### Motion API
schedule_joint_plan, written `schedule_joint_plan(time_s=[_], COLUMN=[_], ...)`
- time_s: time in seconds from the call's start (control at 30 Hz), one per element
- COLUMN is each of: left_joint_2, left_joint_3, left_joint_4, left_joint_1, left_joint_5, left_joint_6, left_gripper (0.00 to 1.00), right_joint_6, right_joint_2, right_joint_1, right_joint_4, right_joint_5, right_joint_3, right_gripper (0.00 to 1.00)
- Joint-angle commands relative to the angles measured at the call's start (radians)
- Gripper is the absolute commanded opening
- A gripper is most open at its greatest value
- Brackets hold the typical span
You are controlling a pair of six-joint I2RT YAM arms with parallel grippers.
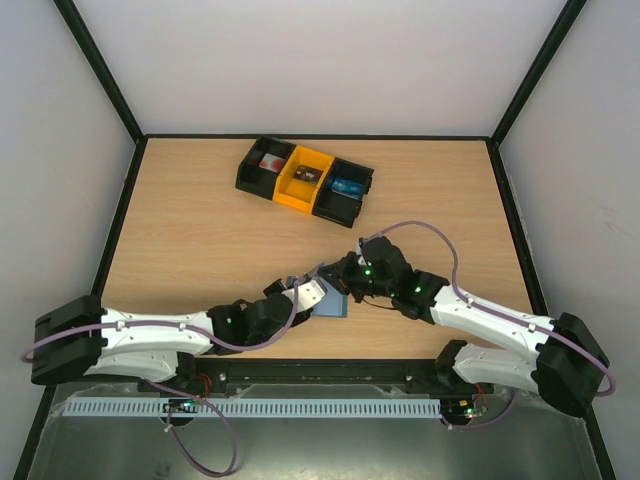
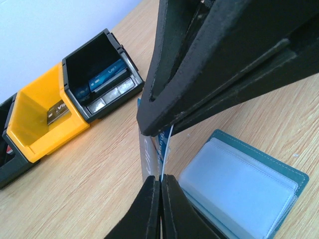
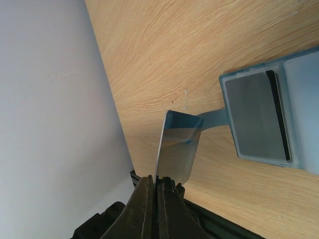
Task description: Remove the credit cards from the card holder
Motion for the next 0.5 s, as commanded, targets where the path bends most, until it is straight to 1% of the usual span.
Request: schedule_joint_plan(time_s=[0.0,0.03,0.07,0.13,0.17,0.23,0.33,0.37,0.4,0.43,0.47], left_joint_2=[0.001,-0.004,-0.011,-0.022,-0.025,-0.035,-0.067,-0.083,-0.103,-0.121,-0.145], left_joint_3=[0.031,0.028,0.028,0.031,0.029,0.026,0.029,0.028,0.027,0.022,0.015], left_joint_4=[0.008,0.012,0.017,0.017,0.018,0.016,-0.015,-0.023,-0.027,-0.030,-0.033], left_joint_1=[-0.015,-0.014,-0.014,-0.014,-0.013,-0.008,0.022,0.035,0.048,0.061,0.076], left_joint_5=[-0.020,-0.021,-0.018,0.004,0.013,0.012,0.016,0.038,0.063,0.086,0.106], left_joint_6=[-0.025,-0.043,-0.061,-0.098,-0.109,-0.151,-0.255,-0.281,-0.300,-0.317,-0.340], left_gripper=[0.05,0.10,0.20,0.43,0.52,0.62,0.70,0.76,0.83,0.93,0.99], right_joint_6=[-0.067,-0.075,-0.084,-0.106,-0.125,-0.157,-0.223,-0.240,-0.258,-0.274,-0.295], right_joint_2=[0.000,-0.003,-0.009,-0.023,-0.033,-0.057,-0.101,-0.116,-0.132,-0.149,-0.166], right_joint_1=[-0.002,-0.002,-0.003,-0.002,-0.003,-0.002,-0.002,-0.002,-0.002,-0.003,-0.003], right_joint_4=[0.015,0.018,0.032,0.061,0.070,0.076,0.092,0.099,0.111,0.126,0.144], right_joint_5=[0.030,0.039,0.046,0.054,0.066,0.100,0.168,0.195,0.220,0.242,0.262], right_joint_3=[0.000,-0.005,-0.013,-0.039,-0.050,-0.074,-0.116,-0.130,-0.145,-0.160,-0.173], right_gripper=[0.02,0.02,0.02,0.02,0.02,0.02,0.02,0.02,0.02,0.02,0.02])
